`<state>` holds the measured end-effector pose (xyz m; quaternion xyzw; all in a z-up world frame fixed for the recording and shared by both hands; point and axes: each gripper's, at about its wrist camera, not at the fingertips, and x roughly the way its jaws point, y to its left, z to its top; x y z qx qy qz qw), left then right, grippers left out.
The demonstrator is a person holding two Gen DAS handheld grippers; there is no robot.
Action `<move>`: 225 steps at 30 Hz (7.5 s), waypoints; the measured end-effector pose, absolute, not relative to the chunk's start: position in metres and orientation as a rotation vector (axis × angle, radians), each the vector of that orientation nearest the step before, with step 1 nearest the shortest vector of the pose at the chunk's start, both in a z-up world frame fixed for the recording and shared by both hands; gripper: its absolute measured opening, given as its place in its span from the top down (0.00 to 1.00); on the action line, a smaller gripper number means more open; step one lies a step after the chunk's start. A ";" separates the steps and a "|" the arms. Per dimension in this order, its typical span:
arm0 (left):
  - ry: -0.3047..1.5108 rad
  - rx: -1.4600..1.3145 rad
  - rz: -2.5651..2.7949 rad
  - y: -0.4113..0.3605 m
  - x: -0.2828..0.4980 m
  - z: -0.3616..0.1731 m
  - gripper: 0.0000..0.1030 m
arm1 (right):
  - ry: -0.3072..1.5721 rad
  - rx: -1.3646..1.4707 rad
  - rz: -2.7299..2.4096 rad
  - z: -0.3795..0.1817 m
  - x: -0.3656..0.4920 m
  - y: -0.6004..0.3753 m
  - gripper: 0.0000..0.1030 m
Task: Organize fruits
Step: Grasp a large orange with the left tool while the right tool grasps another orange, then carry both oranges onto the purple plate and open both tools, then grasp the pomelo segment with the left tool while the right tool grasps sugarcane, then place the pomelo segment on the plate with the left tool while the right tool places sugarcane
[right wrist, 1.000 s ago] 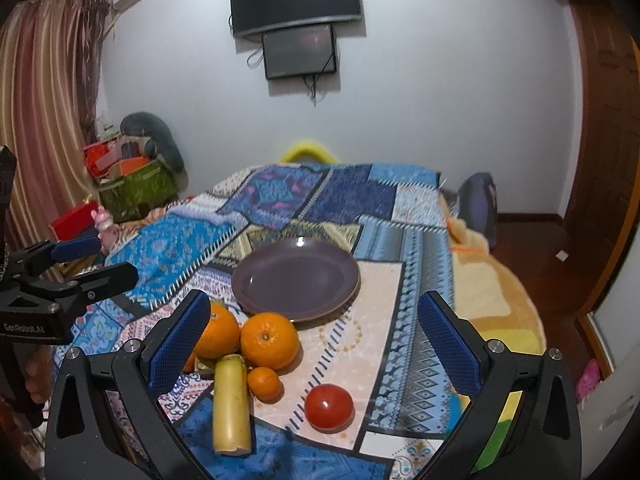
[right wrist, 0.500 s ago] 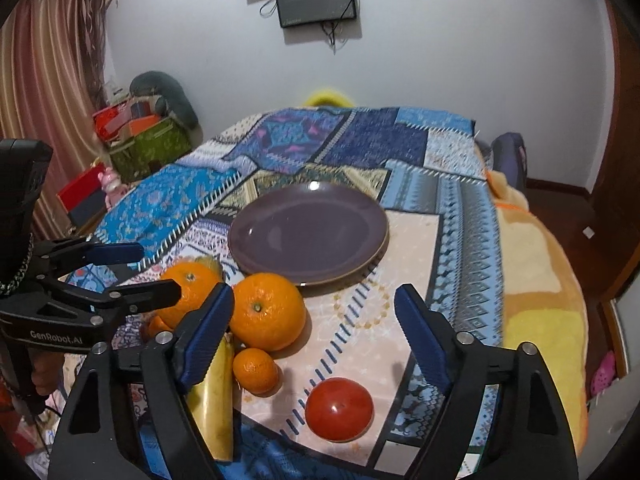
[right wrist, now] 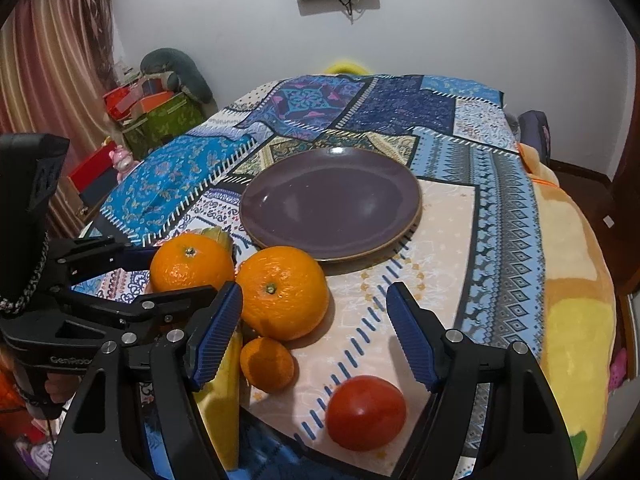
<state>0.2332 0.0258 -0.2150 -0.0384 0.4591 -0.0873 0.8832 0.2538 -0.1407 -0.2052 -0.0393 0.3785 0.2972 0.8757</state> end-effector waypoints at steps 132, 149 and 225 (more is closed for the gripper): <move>0.789 -0.063 0.018 0.072 0.305 -0.128 0.18 | 0.716 -0.146 0.512 -0.153 0.327 -0.124 0.29; 0.724 -0.057 0.054 0.097 0.198 -0.100 0.17 | 0.689 -0.157 0.521 -0.137 0.226 -0.127 0.25; 0.958 -0.162 -0.071 0.104 0.229 -0.203 0.58 | 0.748 -0.061 0.617 -0.166 0.204 -0.132 0.68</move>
